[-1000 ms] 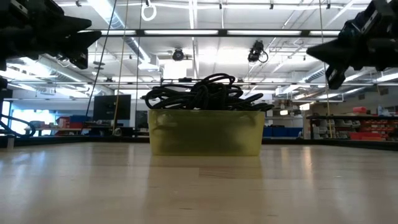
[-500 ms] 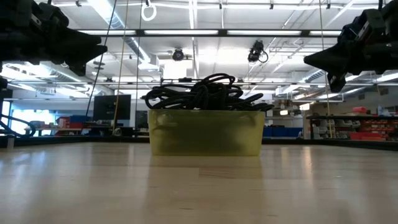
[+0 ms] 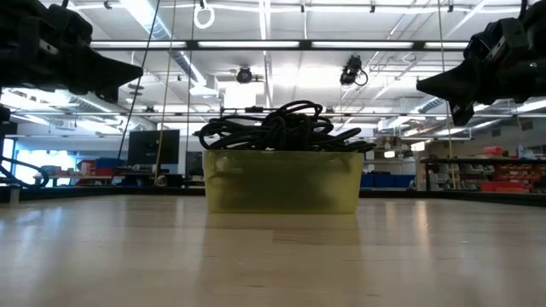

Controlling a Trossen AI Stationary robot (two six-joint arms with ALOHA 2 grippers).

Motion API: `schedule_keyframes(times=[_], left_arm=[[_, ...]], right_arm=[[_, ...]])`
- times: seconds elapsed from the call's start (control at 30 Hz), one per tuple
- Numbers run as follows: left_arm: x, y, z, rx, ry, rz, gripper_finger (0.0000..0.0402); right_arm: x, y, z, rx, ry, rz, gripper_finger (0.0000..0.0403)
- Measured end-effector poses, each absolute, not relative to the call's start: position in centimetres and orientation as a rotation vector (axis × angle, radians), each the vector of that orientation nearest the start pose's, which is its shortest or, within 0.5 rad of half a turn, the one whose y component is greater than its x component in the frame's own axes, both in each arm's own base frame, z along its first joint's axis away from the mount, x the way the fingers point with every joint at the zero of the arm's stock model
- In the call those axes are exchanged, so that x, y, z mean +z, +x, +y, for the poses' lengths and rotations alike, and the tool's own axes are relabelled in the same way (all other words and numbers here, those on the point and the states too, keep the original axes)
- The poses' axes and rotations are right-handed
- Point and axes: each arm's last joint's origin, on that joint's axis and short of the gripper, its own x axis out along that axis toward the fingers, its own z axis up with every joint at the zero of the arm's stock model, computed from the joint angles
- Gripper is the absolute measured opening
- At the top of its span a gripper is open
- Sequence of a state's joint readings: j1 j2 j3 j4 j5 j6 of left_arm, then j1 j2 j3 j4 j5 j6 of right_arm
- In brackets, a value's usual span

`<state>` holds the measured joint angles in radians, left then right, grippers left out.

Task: Pick and place USB-C Cables
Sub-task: Return to Home Position

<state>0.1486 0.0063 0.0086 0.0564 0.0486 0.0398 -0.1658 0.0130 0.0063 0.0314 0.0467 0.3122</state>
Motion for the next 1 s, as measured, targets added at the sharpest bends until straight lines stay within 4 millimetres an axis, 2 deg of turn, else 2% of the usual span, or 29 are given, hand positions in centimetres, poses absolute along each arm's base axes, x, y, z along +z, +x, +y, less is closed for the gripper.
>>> schedule_keyframes(times=[0.13, 0.37, 0.63, 1.0], left_arm=[[16.94, 9.66, 1.32, 0.106, 0.037, -0.034, 0.0006], [16.85, 9.66, 1.32, 0.106, 0.025, -0.026, 0.0005], [17.03, 9.65, 1.31, 0.103, 0.016, -0.047, 0.0011], [17.53, 9.62, 1.3, 0.101, 0.021, -0.099, 0.0027]], right_arm=[[16.68, 9.66, -1.79, -0.22, 0.283, -0.048, 0.0002], [16.66, 9.68, -1.83, -0.234, 0.127, -0.027, 0.0003], [16.67, 9.69, -1.8, -0.226, 0.126, -0.027, 0.0021], [16.67, 9.69, -1.8, -0.224, 0.126, -0.028, 0.0022]])
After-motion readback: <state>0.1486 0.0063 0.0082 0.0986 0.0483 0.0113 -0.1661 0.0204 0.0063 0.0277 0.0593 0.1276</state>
